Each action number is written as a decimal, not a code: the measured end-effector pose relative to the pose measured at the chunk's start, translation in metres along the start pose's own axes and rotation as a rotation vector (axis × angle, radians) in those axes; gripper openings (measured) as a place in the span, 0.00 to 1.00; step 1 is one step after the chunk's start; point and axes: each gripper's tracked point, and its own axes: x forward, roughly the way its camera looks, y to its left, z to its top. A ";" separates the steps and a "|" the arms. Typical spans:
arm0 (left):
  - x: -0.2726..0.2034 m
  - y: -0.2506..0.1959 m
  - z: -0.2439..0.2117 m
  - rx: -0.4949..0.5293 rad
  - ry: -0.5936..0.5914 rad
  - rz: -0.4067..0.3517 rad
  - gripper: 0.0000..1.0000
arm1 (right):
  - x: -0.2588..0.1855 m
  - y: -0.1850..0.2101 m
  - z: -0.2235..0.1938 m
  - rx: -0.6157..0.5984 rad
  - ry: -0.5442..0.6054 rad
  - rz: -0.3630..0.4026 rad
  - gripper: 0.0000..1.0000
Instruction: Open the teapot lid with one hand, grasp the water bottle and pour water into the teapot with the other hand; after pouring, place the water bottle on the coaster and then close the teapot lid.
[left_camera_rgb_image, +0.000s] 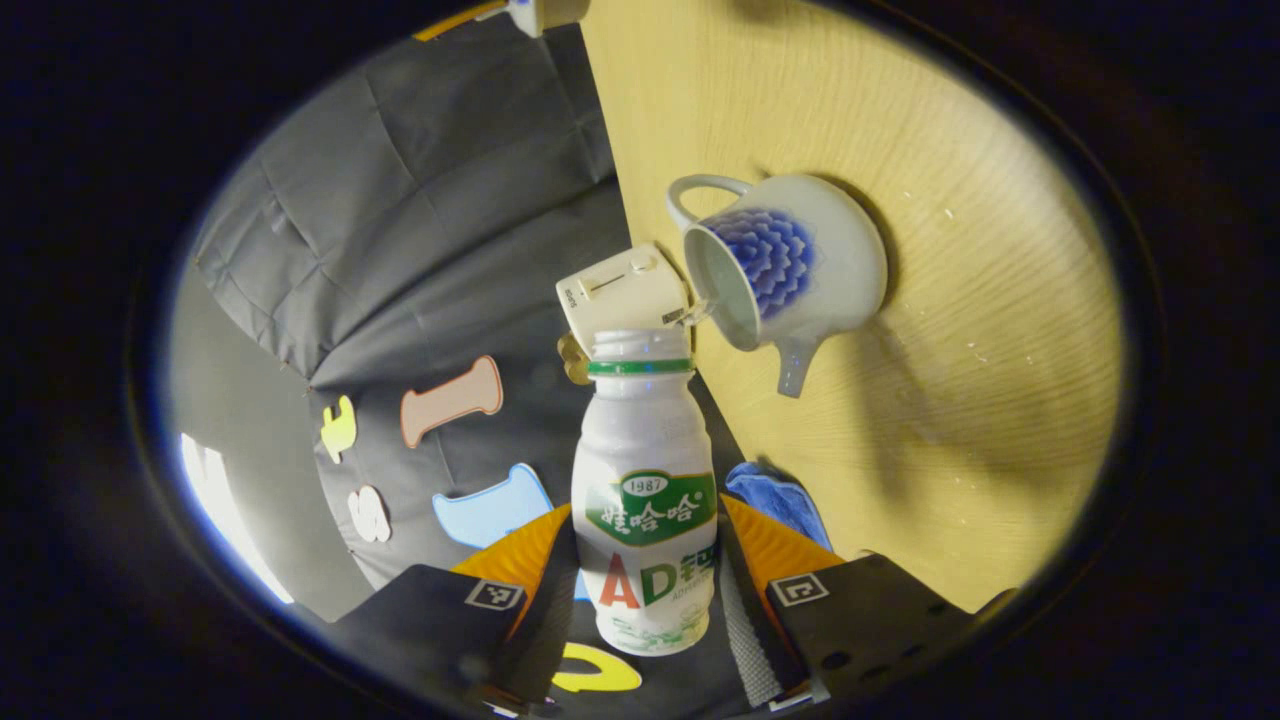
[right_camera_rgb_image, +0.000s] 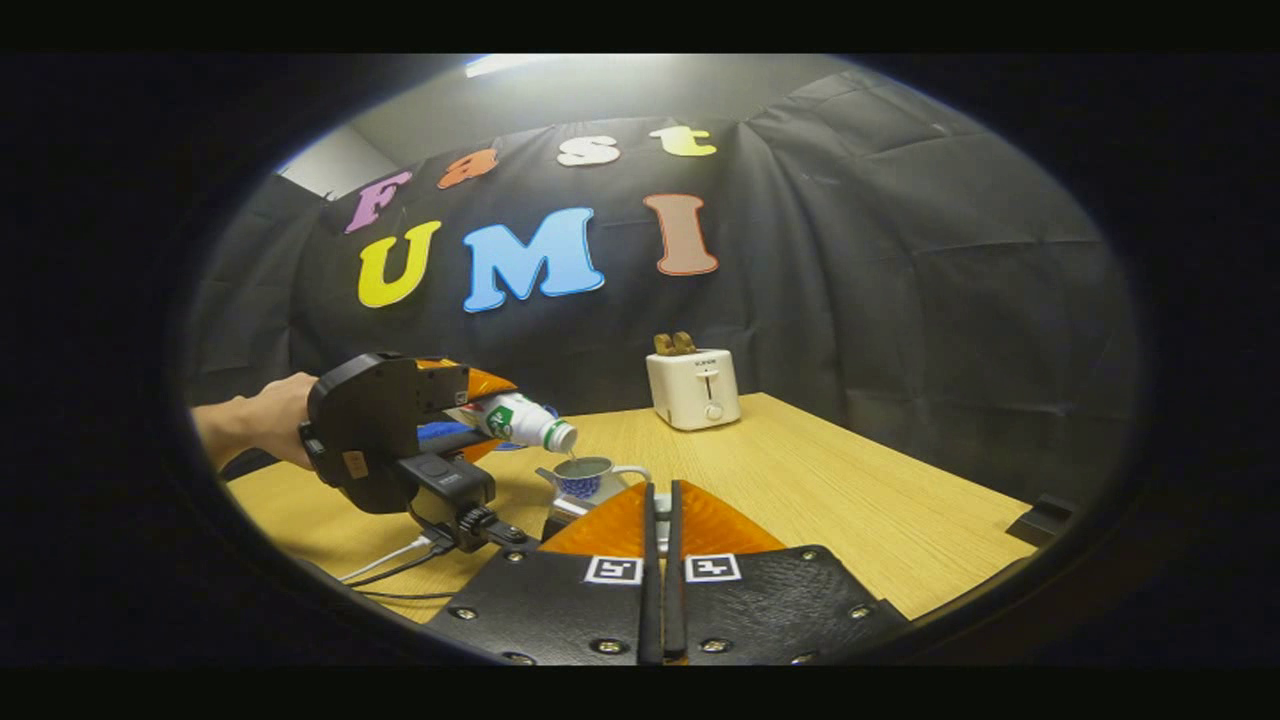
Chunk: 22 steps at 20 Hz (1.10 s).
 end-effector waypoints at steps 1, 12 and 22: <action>0.000 0.002 -0.001 0.009 -0.001 0.001 0.74 | 0.000 0.001 0.001 0.004 0.001 0.003 0.01; -0.001 0.024 0.005 0.071 -0.028 0.043 0.78 | -0.005 -0.002 0.009 0.040 -0.023 0.014 0.01; 0.006 0.002 0.012 -0.075 -0.084 -0.023 0.74 | -0.002 -0.004 0.004 0.049 -0.010 0.014 0.01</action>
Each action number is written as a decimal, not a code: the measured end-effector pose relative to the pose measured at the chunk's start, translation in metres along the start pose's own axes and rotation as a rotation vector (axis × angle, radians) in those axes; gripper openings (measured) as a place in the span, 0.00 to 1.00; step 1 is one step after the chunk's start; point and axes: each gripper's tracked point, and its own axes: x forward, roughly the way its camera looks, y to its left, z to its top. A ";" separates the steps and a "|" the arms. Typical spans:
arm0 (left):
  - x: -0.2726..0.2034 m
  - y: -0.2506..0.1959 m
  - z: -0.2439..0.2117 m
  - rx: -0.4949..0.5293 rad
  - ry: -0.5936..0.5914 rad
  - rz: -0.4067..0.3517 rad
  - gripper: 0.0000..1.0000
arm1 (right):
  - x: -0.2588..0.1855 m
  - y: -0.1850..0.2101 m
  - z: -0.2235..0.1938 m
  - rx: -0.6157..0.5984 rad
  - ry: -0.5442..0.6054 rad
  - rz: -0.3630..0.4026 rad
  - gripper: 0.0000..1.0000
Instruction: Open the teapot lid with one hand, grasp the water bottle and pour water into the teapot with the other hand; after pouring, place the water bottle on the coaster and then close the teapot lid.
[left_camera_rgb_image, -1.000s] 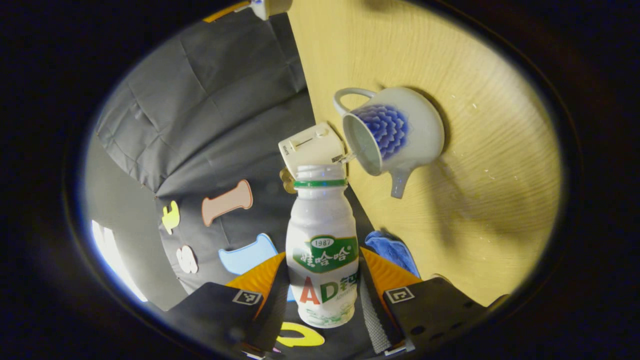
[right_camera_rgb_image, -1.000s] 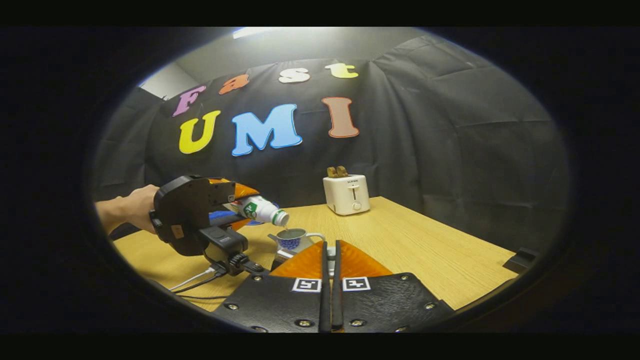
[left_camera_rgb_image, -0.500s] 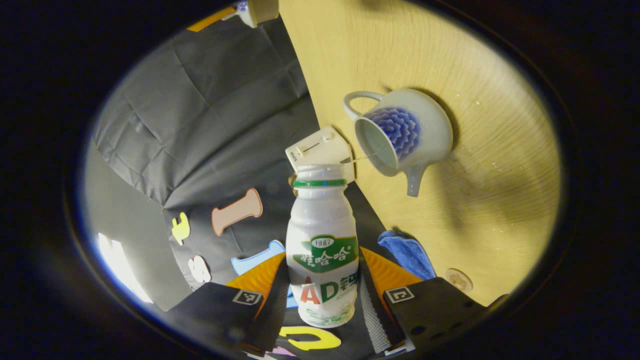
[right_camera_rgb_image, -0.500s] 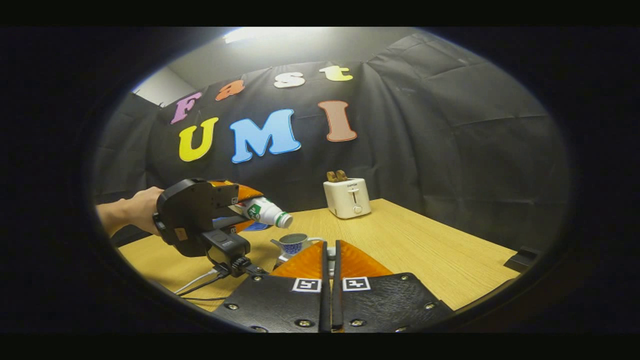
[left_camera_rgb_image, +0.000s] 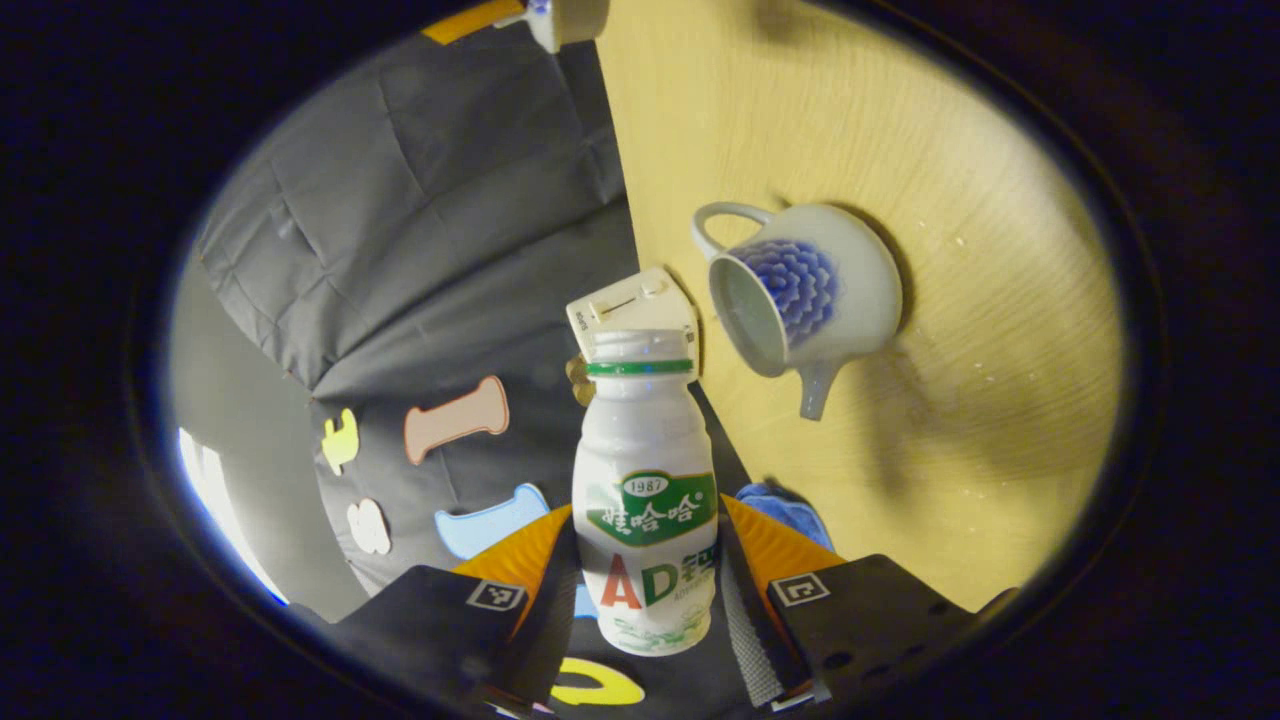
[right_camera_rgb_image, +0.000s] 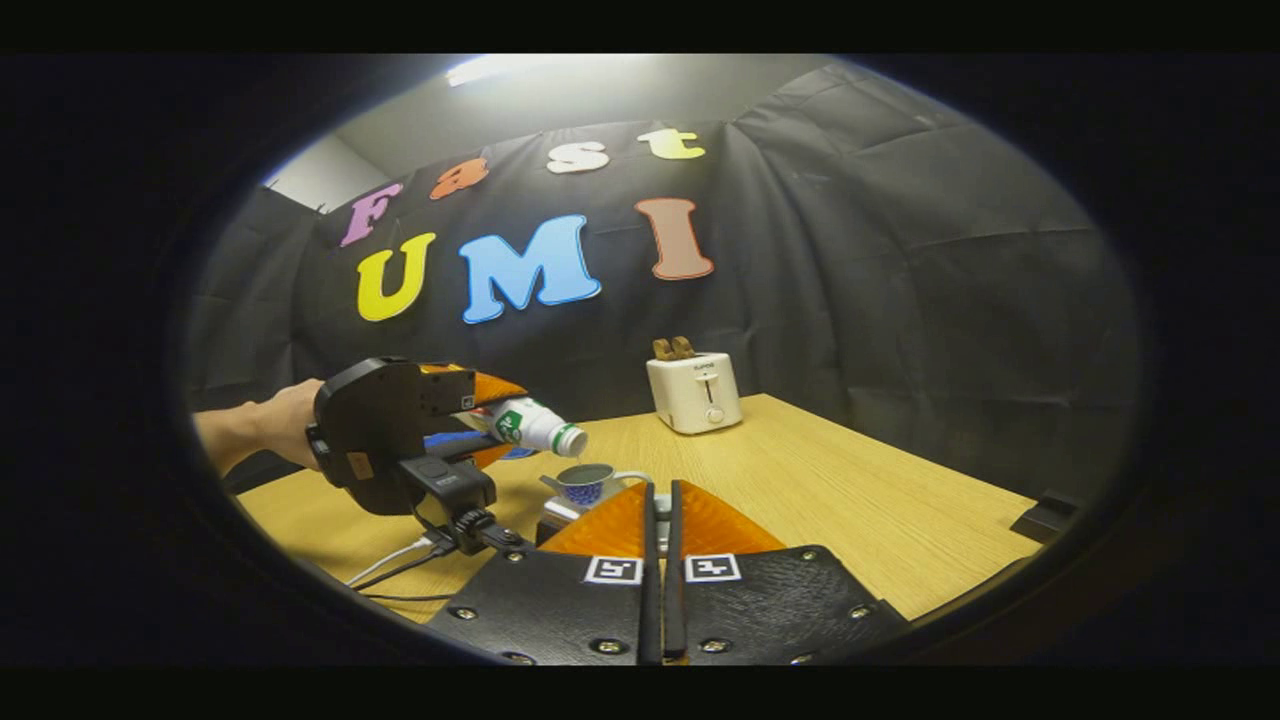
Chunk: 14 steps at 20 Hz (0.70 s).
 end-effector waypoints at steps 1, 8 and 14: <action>0.001 -0.003 0.001 -0.027 -0.005 -0.008 0.75 | 0.001 0.000 -0.001 0.000 0.002 -0.001 0.01; 0.005 -0.030 0.008 -0.223 -0.058 -0.063 0.74 | 0.002 0.003 -0.002 -0.006 0.007 0.011 0.01; 0.004 -0.038 0.011 -0.348 -0.106 -0.081 0.80 | -0.001 0.004 -0.001 -0.022 -0.008 0.029 0.01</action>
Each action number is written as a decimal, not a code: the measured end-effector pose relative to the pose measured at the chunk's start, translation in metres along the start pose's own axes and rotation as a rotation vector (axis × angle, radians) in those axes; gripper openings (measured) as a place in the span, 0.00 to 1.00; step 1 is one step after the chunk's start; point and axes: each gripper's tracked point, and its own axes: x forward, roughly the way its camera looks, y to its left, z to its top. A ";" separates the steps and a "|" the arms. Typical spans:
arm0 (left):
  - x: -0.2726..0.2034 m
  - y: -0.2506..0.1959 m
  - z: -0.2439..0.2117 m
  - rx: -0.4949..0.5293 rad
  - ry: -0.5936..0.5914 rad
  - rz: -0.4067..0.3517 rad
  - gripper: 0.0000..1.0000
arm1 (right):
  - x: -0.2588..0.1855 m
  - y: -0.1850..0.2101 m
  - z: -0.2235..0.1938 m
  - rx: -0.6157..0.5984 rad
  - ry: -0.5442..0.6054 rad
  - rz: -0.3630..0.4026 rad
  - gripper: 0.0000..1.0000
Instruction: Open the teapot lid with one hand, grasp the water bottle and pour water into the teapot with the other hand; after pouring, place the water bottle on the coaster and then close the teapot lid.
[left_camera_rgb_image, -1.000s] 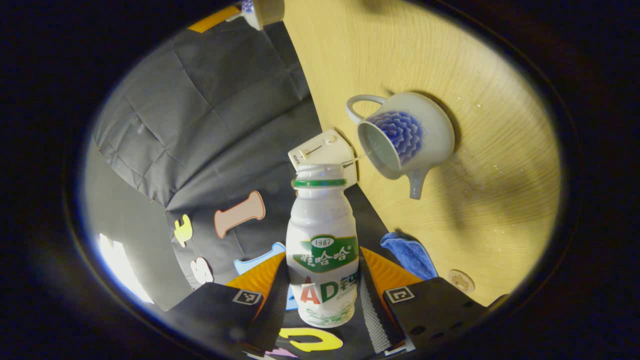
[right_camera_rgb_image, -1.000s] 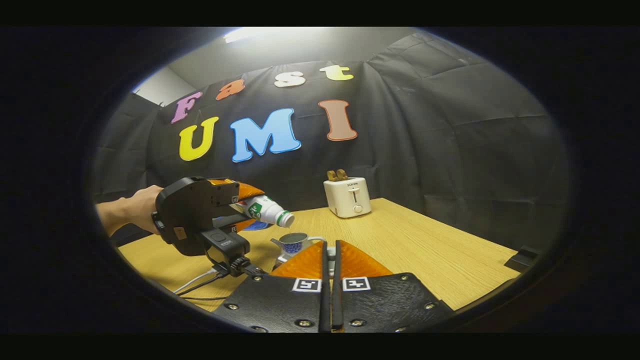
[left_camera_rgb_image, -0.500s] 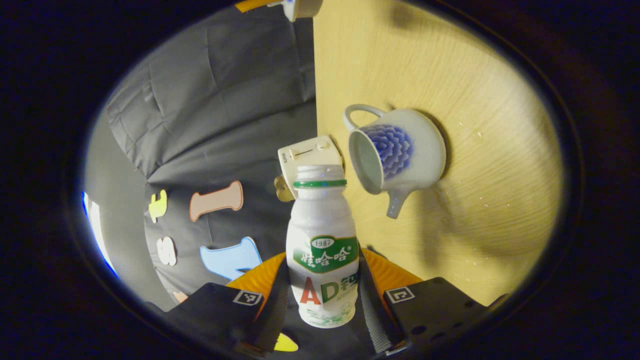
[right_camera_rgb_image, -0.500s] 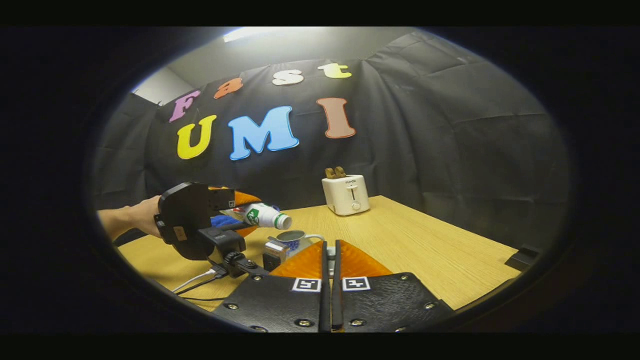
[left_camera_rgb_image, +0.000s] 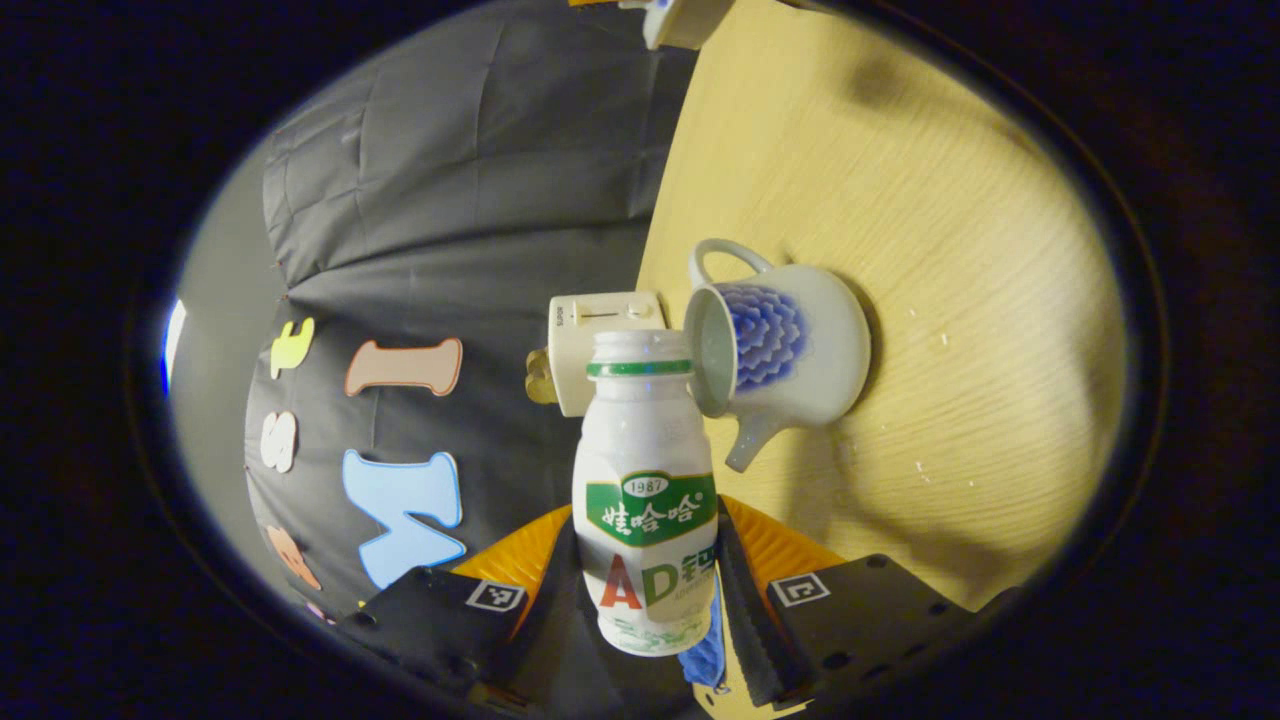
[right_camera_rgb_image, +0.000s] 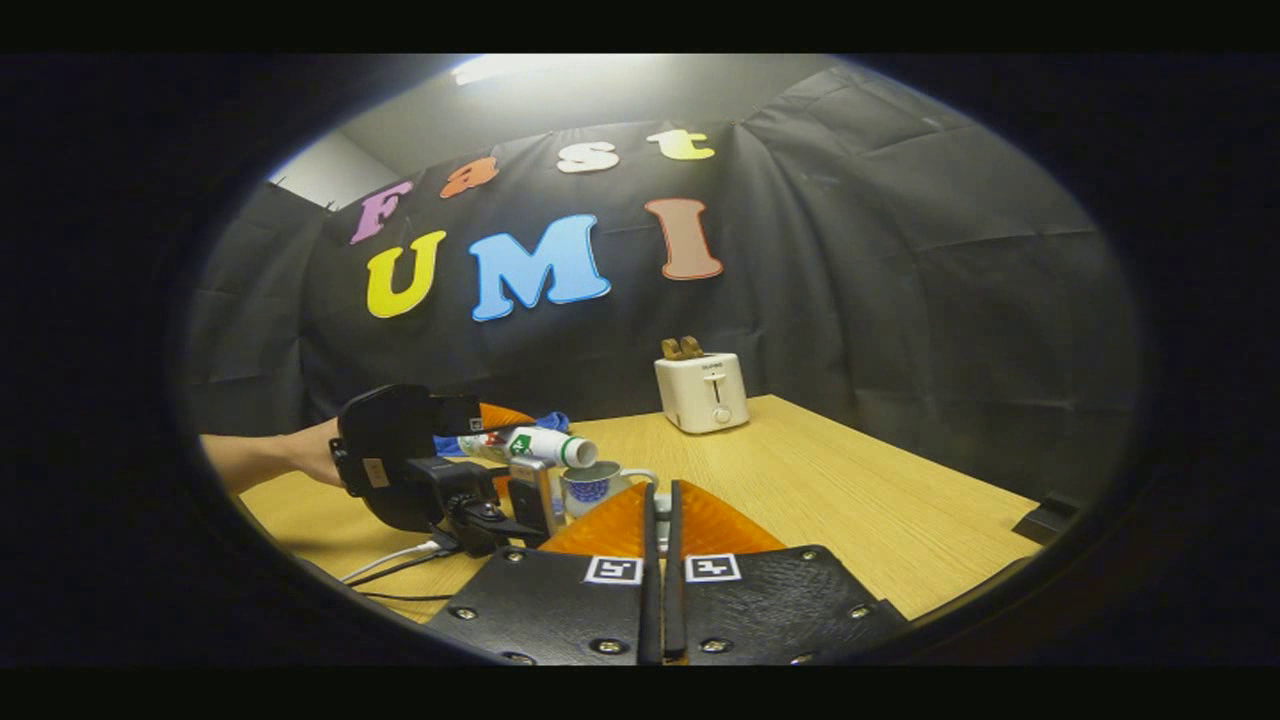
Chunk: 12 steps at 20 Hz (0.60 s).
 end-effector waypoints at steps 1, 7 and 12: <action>-0.001 0.002 0.001 -0.029 -0.010 0.005 0.80 | 0.000 0.001 -0.001 0.004 0.003 0.003 0.01; -0.022 0.024 -0.005 -0.220 -0.049 0.086 0.74 | 0.001 0.011 0.006 -0.013 -0.012 0.038 0.01; -0.050 0.036 -0.016 -0.510 -0.094 0.137 0.74 | 0.016 0.025 0.016 -0.054 -0.014 0.073 0.01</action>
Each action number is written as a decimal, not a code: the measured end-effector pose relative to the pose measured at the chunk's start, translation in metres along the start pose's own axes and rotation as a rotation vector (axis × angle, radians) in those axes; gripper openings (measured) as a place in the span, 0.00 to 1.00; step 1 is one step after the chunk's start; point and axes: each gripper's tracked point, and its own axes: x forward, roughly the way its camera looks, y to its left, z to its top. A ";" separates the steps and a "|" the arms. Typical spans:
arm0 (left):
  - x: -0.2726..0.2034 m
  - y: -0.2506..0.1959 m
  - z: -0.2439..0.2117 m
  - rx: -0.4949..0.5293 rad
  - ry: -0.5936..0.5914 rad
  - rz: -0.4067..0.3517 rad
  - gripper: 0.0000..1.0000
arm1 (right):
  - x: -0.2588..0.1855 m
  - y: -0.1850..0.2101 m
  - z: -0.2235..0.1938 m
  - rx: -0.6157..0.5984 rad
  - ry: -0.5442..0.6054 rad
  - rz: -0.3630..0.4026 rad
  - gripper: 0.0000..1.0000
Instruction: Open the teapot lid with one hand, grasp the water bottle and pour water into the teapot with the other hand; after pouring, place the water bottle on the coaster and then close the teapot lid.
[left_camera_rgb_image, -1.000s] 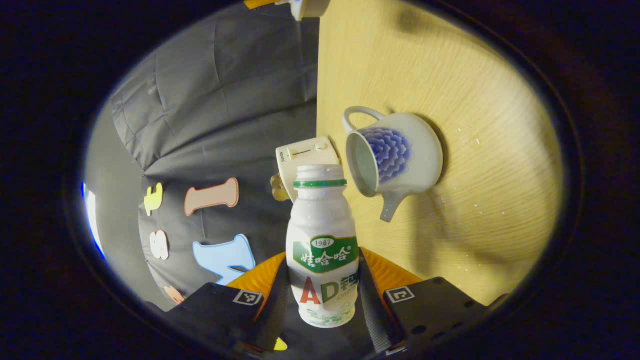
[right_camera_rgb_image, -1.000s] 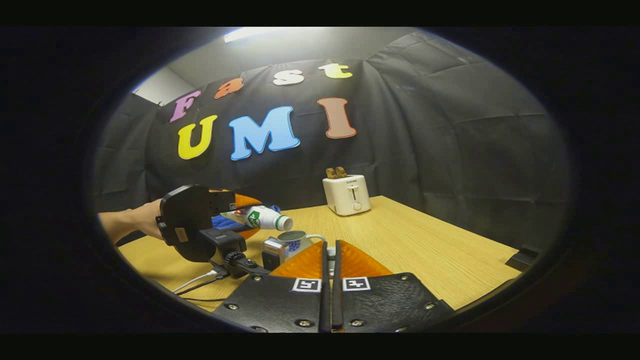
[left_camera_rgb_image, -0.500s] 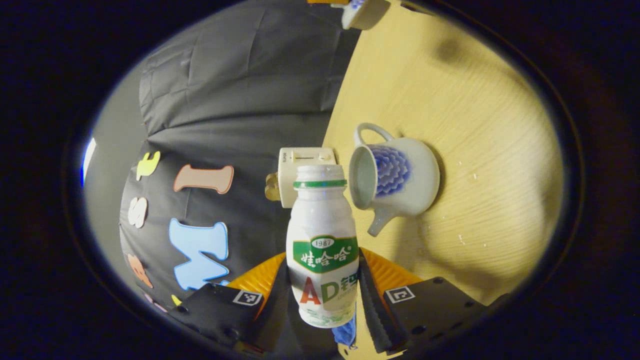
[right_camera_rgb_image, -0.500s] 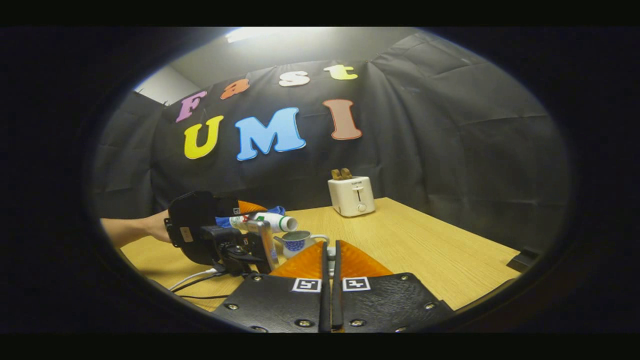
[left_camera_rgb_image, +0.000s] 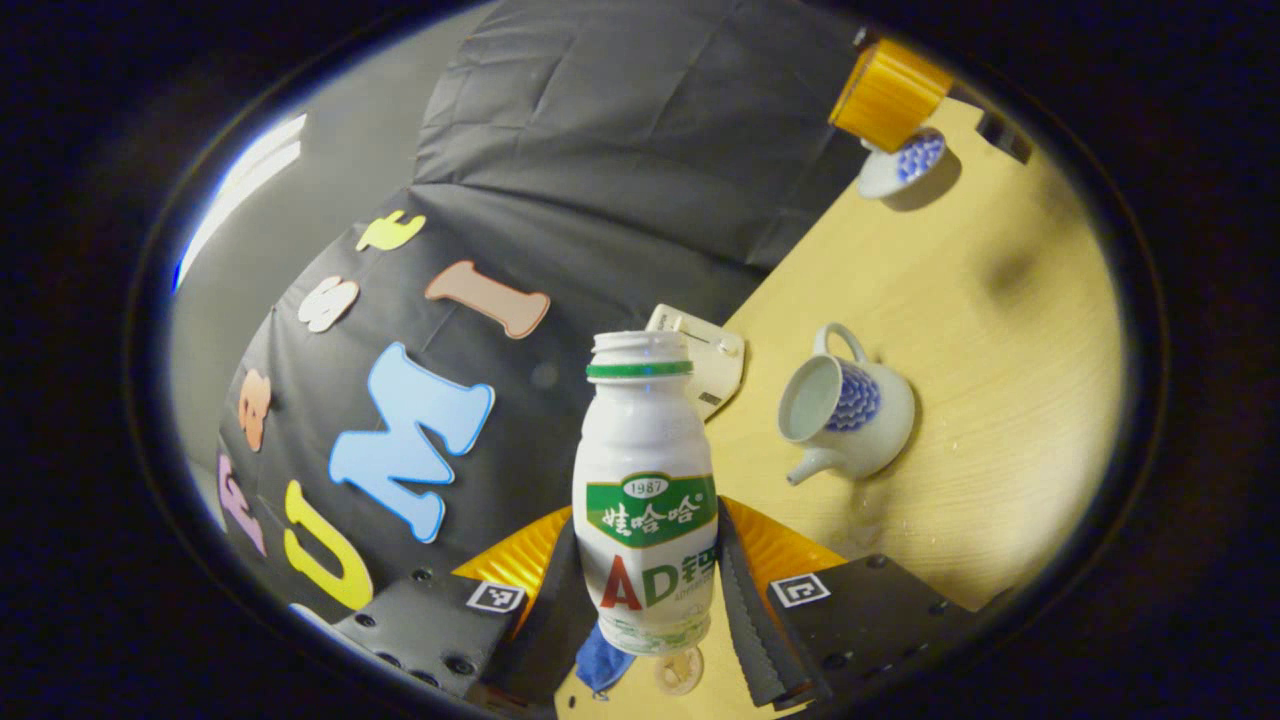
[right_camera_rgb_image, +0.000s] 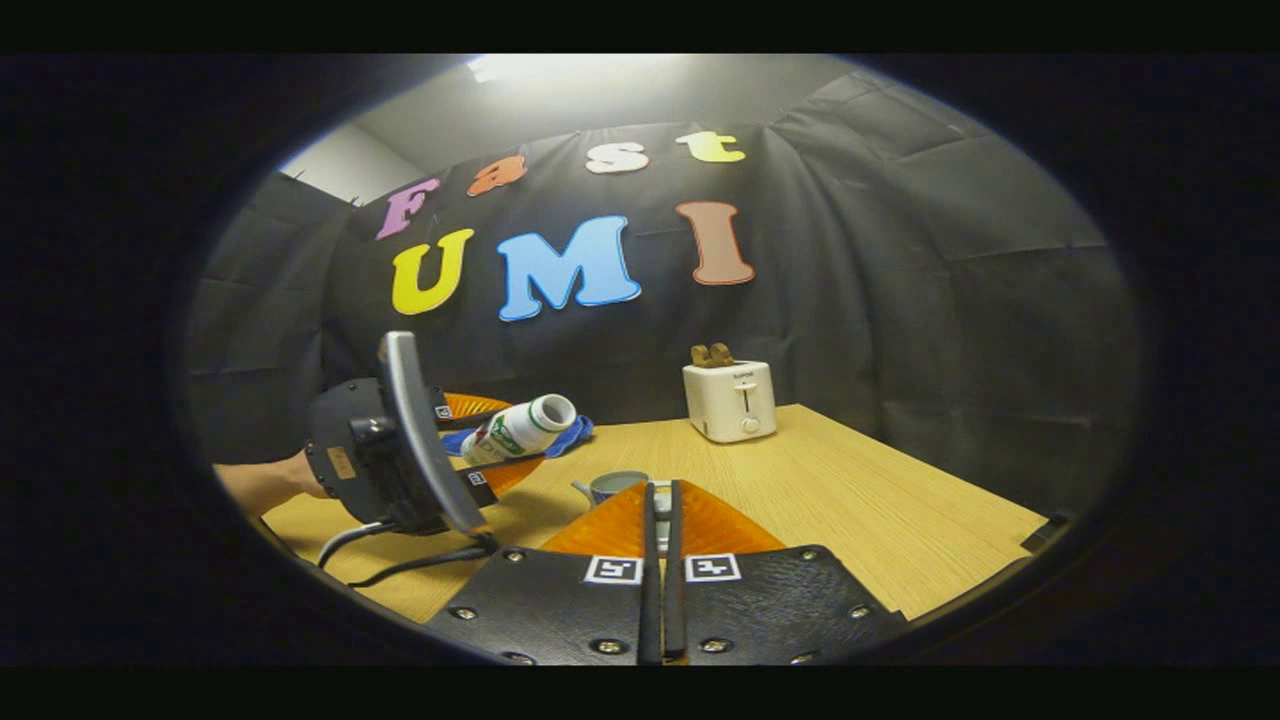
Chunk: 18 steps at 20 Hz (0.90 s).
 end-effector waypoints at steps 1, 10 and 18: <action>-0.006 0.005 -0.004 -0.072 0.001 0.009 0.74 | 0.006 0.001 0.002 -0.014 -0.002 0.000 0.01; -0.037 0.072 -0.054 -0.501 -0.037 0.152 0.69 | 0.088 0.020 0.020 -0.066 -0.001 0.001 0.01; -0.058 0.115 -0.102 -0.912 -0.085 0.202 0.74 | 0.135 0.043 -0.009 -0.146 0.060 0.034 0.01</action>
